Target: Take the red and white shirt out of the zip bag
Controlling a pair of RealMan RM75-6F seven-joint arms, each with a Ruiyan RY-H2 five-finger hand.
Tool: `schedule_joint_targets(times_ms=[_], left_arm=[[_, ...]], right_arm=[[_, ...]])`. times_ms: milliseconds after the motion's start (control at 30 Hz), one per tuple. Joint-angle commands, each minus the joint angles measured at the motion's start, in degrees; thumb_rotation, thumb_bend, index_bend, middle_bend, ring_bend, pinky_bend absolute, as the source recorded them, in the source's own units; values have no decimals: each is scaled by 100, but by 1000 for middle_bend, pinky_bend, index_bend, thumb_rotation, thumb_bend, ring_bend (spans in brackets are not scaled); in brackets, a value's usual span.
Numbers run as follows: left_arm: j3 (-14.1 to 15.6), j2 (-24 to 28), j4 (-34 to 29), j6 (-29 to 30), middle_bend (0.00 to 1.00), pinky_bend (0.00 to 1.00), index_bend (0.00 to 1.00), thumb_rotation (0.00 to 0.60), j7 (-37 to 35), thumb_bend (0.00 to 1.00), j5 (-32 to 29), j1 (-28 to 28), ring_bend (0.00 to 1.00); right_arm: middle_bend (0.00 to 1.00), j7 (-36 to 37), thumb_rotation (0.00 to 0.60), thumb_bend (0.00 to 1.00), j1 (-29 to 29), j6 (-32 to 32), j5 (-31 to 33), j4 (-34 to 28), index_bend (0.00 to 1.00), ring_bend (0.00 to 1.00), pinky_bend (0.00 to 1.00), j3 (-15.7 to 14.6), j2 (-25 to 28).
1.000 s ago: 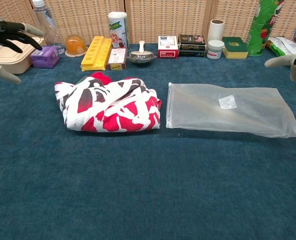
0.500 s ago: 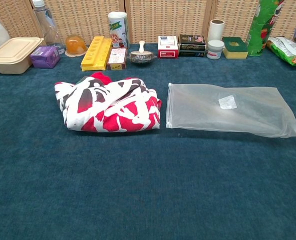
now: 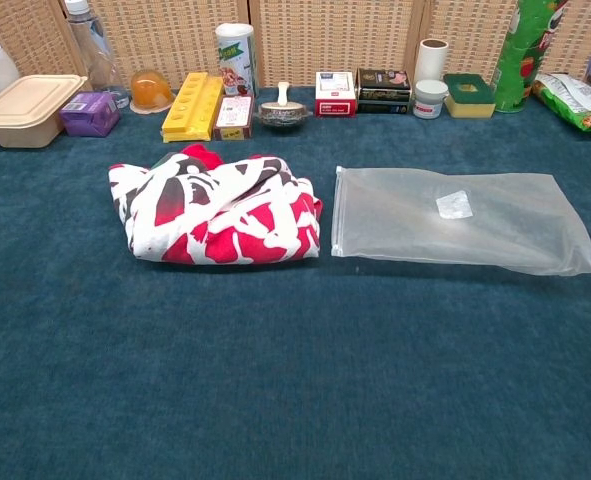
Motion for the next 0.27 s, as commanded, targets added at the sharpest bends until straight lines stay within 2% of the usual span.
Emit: schedule_joint_targets(times_ms=[33, 267], left_arm=[[21, -16, -14, 82, 155, 132, 182, 600, 118, 236, 162, 42, 8], [-36, -47, -156, 66, 155, 132, 188, 600, 319, 236, 389, 0, 8]], right_arm=[[473, 107, 203, 251, -90, -89, 52, -6, 416, 592, 701, 8, 37], [484, 272, 202, 251, -166, -181, -44, 85, 430, 594, 701, 41, 6]])
